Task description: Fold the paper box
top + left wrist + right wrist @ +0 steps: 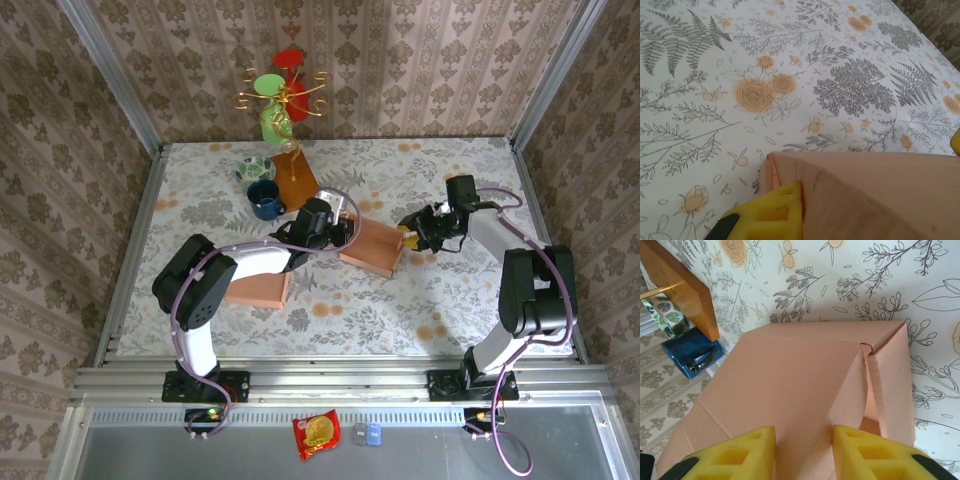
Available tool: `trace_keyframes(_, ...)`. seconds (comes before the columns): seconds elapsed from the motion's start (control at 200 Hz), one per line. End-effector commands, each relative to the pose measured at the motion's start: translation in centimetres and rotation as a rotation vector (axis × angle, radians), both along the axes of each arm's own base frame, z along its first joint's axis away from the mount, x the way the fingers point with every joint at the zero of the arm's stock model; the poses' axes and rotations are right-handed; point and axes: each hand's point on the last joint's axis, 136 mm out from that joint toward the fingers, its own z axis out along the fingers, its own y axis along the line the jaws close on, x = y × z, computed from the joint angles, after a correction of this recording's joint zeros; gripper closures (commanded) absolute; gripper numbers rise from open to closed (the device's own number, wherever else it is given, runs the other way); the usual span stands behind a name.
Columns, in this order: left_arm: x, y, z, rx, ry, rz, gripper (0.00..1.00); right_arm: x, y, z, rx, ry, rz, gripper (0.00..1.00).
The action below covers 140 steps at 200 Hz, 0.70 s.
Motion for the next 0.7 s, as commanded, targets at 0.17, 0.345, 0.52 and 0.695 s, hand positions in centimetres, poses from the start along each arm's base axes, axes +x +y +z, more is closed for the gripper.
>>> trace_keyframes(0.17, -2.9, 0.1, -1.5, -0.029, 0.128, -0.059, 0.87, -1.6, 0.1, -0.6, -0.134, -0.029, 0.091, 0.66)
trace_keyframes(0.345, -3.7, 0.9, -1.1, -0.017, 0.148, -0.059, 0.78, -2.6, 0.1, -0.9, -0.176, -0.023, 0.115, 0.66)
trace_keyframes(0.52, -5.1, 2.2, -2.2, 0.029, 0.211, -0.052, 0.66, -3.1, 0.1, -1.4, -0.198, -0.022, 0.130, 0.67)
trace_keyframes(0.695, -6.4, 3.4, -3.4, 0.044, 0.264, -0.046, 0.64, -3.4, 0.5, -1.9, -0.212, -0.018, 0.146, 0.67)
